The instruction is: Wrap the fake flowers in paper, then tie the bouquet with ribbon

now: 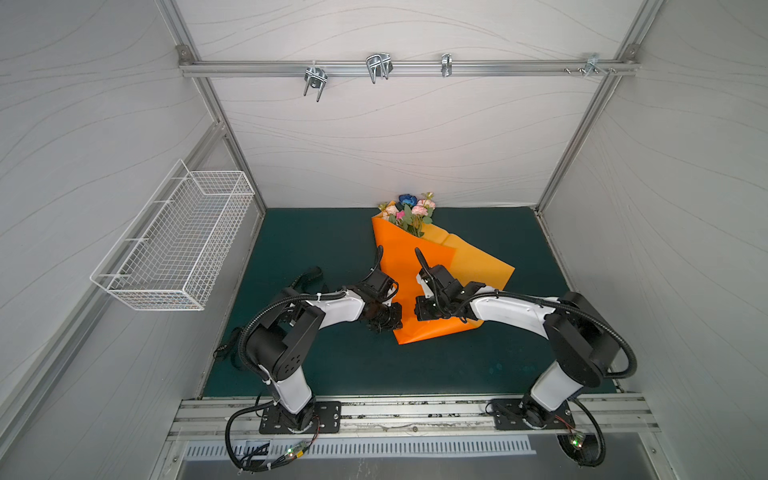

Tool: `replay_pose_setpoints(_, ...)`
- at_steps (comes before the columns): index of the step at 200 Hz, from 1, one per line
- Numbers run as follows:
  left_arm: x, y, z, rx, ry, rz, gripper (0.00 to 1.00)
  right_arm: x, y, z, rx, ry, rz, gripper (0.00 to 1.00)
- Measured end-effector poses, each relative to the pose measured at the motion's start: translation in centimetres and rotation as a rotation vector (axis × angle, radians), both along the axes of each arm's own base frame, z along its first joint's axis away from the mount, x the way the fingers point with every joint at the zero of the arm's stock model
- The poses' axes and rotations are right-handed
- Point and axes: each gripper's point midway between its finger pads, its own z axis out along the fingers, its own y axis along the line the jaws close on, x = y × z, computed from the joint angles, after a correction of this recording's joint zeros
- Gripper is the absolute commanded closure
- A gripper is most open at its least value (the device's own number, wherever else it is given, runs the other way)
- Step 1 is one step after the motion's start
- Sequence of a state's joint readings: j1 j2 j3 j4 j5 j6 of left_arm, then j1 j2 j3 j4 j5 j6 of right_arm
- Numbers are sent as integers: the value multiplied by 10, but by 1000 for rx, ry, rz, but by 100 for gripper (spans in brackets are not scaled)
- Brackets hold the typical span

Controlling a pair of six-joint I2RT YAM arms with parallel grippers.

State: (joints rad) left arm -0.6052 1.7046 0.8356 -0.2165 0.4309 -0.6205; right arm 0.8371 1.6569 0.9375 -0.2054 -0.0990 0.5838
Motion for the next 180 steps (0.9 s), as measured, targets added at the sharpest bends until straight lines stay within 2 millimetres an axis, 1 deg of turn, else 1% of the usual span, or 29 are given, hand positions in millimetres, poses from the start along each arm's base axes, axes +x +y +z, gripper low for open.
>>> replay_pose_setpoints(23, 0, 0, 0, -1, 1, 0, 94, -12, 10, -9, 0, 24, 28, 91)
replay_pose_setpoints(43, 0, 0, 0, -1, 2, 3, 94, -18, 15, -13, 4, 39, 37, 91)
replay_pose_setpoints(74, 1, 0, 1, -2, 6, 13, 94, -22, 13, -22, -4, 60, 31, 91)
replay_pose_setpoints(98, 11, 1, 5, -5, -4, 43, 94, -23, 13, -28, -5, 76, 26, 91)
replay_pose_setpoints(118, 29, 5, 14, -19, -25, 87, 94, -22, 15, -28, 5, 78, 26, 91)
replay_pose_setpoints(151, 71, 18, 25, -27, -71, 177, 94, -22, 16, -30, 5, 79, 26, 91)
replay_pose_setpoints(166, 84, 24, 24, -25, -74, 210, 94, -22, 16, -30, 5, 79, 26, 91)
replay_pose_setpoints(180, 96, 30, 18, -17, -67, 238, 94, -22, 16, -30, 6, 81, 27, 91)
